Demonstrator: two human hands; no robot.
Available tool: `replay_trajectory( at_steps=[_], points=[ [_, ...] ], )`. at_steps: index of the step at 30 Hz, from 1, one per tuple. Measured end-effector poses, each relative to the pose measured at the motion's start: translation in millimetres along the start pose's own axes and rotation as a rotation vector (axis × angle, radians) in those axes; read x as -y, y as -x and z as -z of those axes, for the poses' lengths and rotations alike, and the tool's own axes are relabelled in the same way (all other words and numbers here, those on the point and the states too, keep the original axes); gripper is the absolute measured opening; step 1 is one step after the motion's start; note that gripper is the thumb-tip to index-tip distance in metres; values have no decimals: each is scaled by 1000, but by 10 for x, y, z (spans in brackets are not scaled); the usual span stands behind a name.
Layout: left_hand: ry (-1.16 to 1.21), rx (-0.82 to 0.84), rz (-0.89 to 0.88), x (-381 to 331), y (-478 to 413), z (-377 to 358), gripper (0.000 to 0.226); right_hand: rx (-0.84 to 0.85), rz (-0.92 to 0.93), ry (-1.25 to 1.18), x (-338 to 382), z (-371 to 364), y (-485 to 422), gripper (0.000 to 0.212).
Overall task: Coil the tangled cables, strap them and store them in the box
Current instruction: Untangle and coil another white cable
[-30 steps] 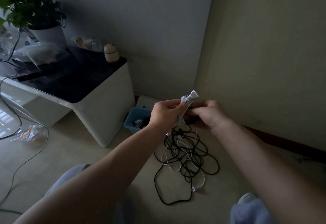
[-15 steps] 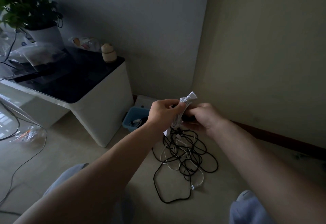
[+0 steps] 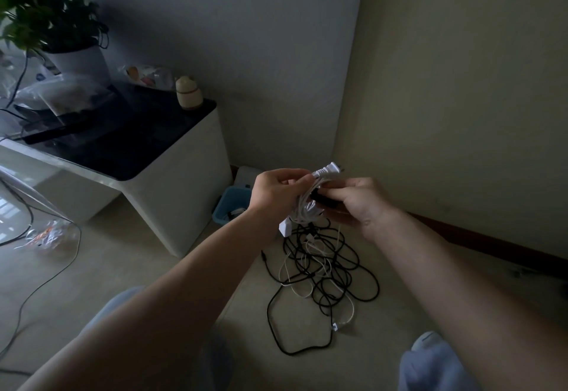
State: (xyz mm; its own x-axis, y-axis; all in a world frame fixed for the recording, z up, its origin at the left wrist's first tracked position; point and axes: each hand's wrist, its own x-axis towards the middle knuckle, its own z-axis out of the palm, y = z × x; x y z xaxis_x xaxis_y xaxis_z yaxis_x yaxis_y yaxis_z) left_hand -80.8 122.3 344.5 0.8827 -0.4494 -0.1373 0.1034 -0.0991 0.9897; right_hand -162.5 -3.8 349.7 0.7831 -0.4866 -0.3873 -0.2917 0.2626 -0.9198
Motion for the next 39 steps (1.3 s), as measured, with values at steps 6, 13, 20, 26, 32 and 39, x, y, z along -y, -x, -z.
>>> replay_trajectory(
  at_steps=[6,13,20,26,32,39],
  points=[
    [-52,-45,4,19,17,-28,15,-109,28,32,-76,-78,13,13],
    [-53,-49,15,19,50,-84,15,-150,27,46,-100,-80,-7,16],
    [-47,-90,44,25,31,-79,2,-130,16,-55,-138,-94,-33,14],
    [-73,-89,4,18,43,-73,15,-136,49,-41,-190,-116,-47,13],
    [-118,-80,22,97,19,-78,13,-137,56,-13,-220,-123,-69,16],
    [47,-24,158,103,-34,-14,9,-127,43,-22,-262,-97,-127,15]
  ],
)
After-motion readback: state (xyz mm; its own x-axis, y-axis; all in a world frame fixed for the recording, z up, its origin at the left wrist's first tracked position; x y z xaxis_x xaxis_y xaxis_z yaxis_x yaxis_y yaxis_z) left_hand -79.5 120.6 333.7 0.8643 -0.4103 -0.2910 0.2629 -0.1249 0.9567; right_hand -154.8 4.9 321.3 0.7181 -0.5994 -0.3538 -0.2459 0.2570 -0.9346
